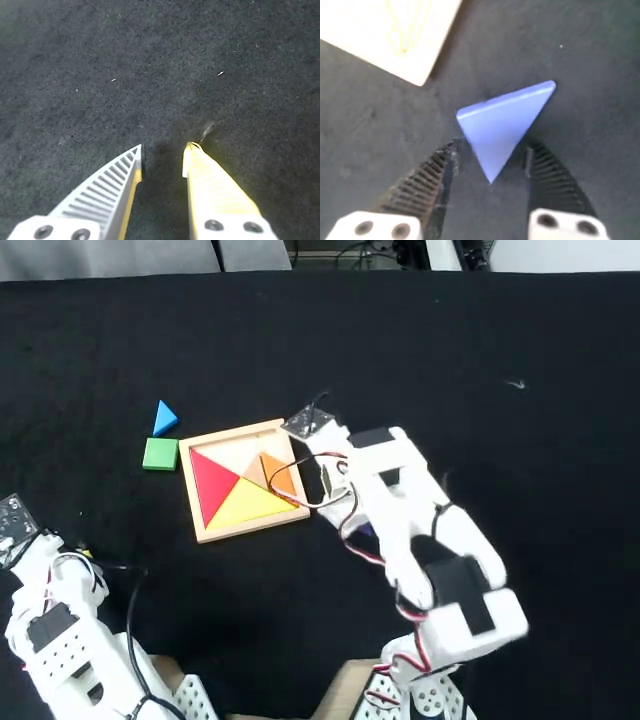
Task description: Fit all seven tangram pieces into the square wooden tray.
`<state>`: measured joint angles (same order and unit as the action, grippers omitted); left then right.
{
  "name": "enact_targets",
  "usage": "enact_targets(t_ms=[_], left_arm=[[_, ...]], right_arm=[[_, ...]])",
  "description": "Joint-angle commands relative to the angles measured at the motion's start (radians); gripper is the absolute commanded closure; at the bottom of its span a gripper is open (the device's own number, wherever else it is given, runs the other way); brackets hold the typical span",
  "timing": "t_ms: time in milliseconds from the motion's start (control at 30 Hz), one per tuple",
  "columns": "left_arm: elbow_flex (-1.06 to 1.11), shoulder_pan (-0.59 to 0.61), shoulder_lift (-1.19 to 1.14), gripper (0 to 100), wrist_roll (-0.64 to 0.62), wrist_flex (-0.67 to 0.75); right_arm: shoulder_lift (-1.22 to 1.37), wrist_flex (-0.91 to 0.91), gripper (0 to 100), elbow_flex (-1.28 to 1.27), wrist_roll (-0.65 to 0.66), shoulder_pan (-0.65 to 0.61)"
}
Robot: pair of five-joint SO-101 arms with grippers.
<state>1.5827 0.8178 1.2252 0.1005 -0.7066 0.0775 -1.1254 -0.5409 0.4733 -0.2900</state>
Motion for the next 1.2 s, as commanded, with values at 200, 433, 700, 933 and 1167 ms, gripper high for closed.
enact_targets(t_ms=[200,433,700,933,1167], left_arm=[[-0.004,-0.013,0.012,85,0.006,0.021],[-0.004,-0.013,0.012,85,0.006,0.021],[-0.004,-0.024,0.012,85,0.006,0.021],[-0.002,-0.024,0.012,85,0.006,0.021],[-0.002,-0.024,0.012,85,0.006,0.021]], right_arm=[[-0.349,-0.046,97.9,-0.051,-0.124,-0.164],[-0.351,-0.031,98.3,-0.077,-0.130,-0.282],[-0.351,0.176,77.9,-0.203,-0.275,-0.161],[-0.349,0.244,84.4,-0.242,-0.278,-0.155],[-0.217,0.239,80.2,-0.189,-0.278,-0.064]])
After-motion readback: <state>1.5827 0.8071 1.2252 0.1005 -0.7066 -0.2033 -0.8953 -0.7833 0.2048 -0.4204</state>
